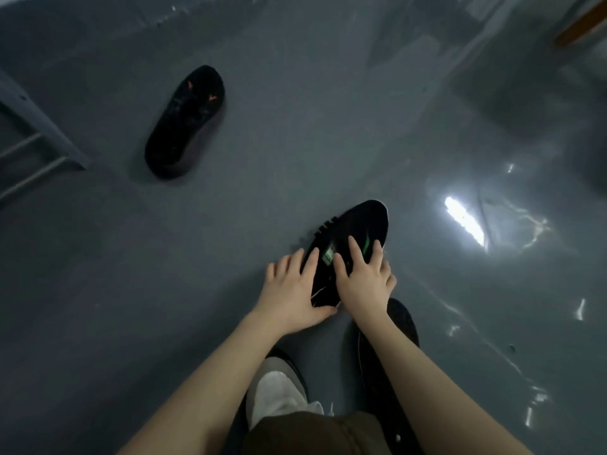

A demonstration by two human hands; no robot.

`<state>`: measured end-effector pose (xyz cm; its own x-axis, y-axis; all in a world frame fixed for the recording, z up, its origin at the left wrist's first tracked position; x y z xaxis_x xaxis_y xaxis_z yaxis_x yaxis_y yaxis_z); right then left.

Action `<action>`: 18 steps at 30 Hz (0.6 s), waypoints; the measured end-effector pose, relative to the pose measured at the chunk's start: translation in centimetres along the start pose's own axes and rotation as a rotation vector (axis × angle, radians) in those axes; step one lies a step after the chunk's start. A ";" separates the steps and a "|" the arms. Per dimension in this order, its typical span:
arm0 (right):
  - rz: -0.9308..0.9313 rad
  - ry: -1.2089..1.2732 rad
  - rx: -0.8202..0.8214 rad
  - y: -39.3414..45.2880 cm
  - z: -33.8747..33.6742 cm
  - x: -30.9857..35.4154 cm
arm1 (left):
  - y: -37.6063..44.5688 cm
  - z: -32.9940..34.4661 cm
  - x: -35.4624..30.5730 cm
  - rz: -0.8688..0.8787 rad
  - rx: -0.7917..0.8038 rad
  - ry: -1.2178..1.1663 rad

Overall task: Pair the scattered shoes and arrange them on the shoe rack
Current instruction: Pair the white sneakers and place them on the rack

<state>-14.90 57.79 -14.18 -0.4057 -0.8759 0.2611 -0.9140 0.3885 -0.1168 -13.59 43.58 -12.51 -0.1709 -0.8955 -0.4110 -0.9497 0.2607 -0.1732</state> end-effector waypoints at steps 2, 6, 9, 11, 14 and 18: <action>0.010 0.063 0.043 -0.2 0.7 0.0 | 0.2 1.2 -0.3 -0.002 0.015 0.052; -0.029 0.300 0.014 -0.7 1.0 0.2 | -0.2 2.5 -1.1 -0.019 -0.071 0.045; -0.238 0.430 0.009 -0.4 0.5 0.5 | -0.4 1.9 -0.5 -0.095 -0.254 -0.088; -0.344 0.474 0.063 -0.2 0.8 1.7 | -0.6 1.3 1.0 -0.120 -0.420 -0.134; -0.398 0.538 0.155 -0.6 1.6 4.5 | -1.4 -0.1 3.7 -0.113 -0.544 -0.124; -0.520 0.460 0.245 -0.7 3.0 7.5 | -3.3 -0.8 6.7 -0.195 -0.507 -0.124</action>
<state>-17.28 50.07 -14.99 0.0711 -0.6999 0.7107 -0.9839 -0.1663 -0.0653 -11.81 36.47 -13.95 0.0240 -0.8528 -0.5217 -0.9730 -0.1397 0.1835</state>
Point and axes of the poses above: each hand's wrist, its own y-axis towards the middle knuckle, its own z-axis out of the palm, x = y × z, the point moved 1 cm from there along y, towards the middle knuckle, and after that the axes turned 12 degrees about -x, right-handed, at the moved point
